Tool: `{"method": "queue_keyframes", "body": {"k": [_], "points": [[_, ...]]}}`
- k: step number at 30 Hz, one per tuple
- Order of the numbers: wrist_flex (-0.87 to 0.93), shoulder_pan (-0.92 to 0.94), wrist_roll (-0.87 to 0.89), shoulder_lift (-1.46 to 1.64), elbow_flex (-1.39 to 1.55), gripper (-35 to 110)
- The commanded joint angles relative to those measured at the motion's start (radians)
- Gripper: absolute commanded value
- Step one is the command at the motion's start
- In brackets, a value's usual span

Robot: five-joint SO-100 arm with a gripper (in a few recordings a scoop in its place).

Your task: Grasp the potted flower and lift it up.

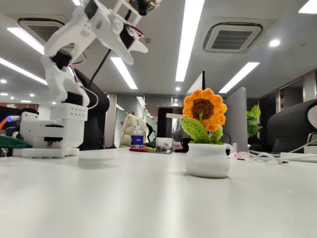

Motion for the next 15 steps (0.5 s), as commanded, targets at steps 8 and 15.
{"method": "queue_keyframes", "body": {"k": [8,15], "points": [[0.009,0.012,0.028,-0.153,-0.138,99],[0.003,0.023,0.026,-0.230,-0.147,99]]}}
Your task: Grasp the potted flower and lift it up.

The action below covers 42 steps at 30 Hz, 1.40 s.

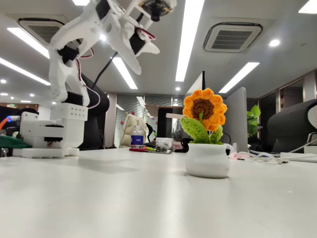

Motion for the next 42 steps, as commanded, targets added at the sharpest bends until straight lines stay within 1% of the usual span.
{"method": "queue_keyframes", "body": {"k": [1,9,16,25,33,38,42], "points": [[-0.002,0.020,-0.011,-0.009,-0.029,99],[-0.120,0.023,-0.014,-0.069,-0.023,99],[-0.124,0.038,-0.025,-0.153,-0.021,99],[-0.199,0.049,-0.026,-0.224,-0.035,99],[-0.216,0.075,-0.069,-0.299,-0.138,99],[-0.348,0.095,-0.069,-0.353,-0.161,99],[-0.414,0.104,-0.083,-0.388,-0.161,99]]}}
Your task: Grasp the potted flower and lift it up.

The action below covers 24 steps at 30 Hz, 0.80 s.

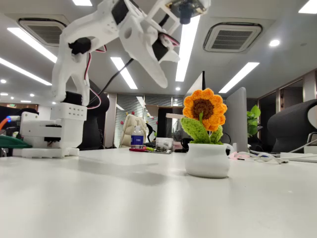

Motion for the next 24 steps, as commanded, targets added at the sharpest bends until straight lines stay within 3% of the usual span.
{"method": "queue_keyframes", "body": {"k": [1,24], "points": [[-0.043,0.017,-0.026,-0.003,-0.043,99],[-0.129,0.012,-0.040,-0.100,-0.043,99]]}}
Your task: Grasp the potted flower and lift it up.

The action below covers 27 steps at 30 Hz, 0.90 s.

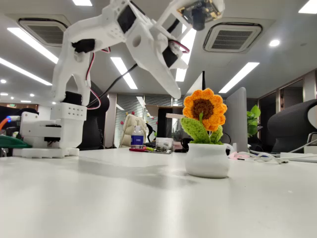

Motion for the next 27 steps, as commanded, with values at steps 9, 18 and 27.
{"method": "queue_keyframes", "body": {"k": [9,18,27], "points": [[-0.144,-0.009,-0.008,-0.054,-0.037,99],[-0.135,-0.049,0.012,-0.063,-0.037,99],[-0.118,-0.055,0.014,-0.071,-0.034,99]]}}
